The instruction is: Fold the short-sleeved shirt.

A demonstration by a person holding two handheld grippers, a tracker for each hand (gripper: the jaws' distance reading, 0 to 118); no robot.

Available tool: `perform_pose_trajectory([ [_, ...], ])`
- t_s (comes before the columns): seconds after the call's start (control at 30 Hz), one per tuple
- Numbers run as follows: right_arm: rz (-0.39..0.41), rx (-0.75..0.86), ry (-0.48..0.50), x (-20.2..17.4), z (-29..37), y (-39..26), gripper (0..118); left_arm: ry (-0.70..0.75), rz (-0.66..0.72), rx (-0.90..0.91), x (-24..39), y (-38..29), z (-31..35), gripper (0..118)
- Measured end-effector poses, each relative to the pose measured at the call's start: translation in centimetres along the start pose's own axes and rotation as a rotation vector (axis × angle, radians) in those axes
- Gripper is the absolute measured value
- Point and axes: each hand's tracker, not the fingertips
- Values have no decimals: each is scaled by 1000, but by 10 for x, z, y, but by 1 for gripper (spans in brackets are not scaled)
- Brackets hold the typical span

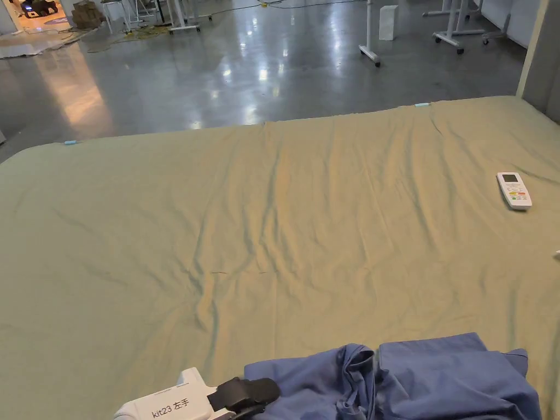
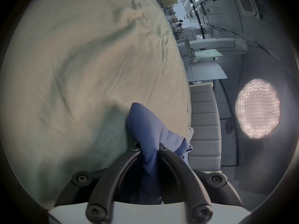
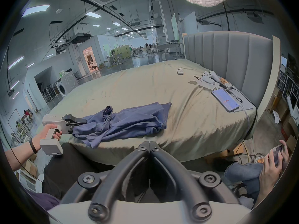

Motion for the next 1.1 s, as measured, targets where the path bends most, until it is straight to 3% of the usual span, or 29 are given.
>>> perform_pose_trajectory([
  [0.17,-25,2,1,1,-5,1,0,11,-62,33,3,17,38,11],
  [0.37,-59,26,52,-1,-16,2,0,129,-168,141,-5,70,111,11],
  [0.5,-57,33,80,-5,-22,3,0,289,-335,150,29,77,132,11],
  [0.57,-50,37,89,-6,-22,3,0,266,-351,141,49,68,125,11],
  [0.67,-46,42,92,-7,-21,2,0,197,-359,109,46,73,87,11],
  [0.83,-18,39,53,-1,-9,-5,0,133,-489,-26,90,10,-16,11],
  [0.97,-26,27,12,10,-1,-12,0,251,-602,-99,105,-23,-95,11],
  [1.1,-68,26,-16,22,8,-21,0,213,-617,-183,110,-44,-137,11],
])
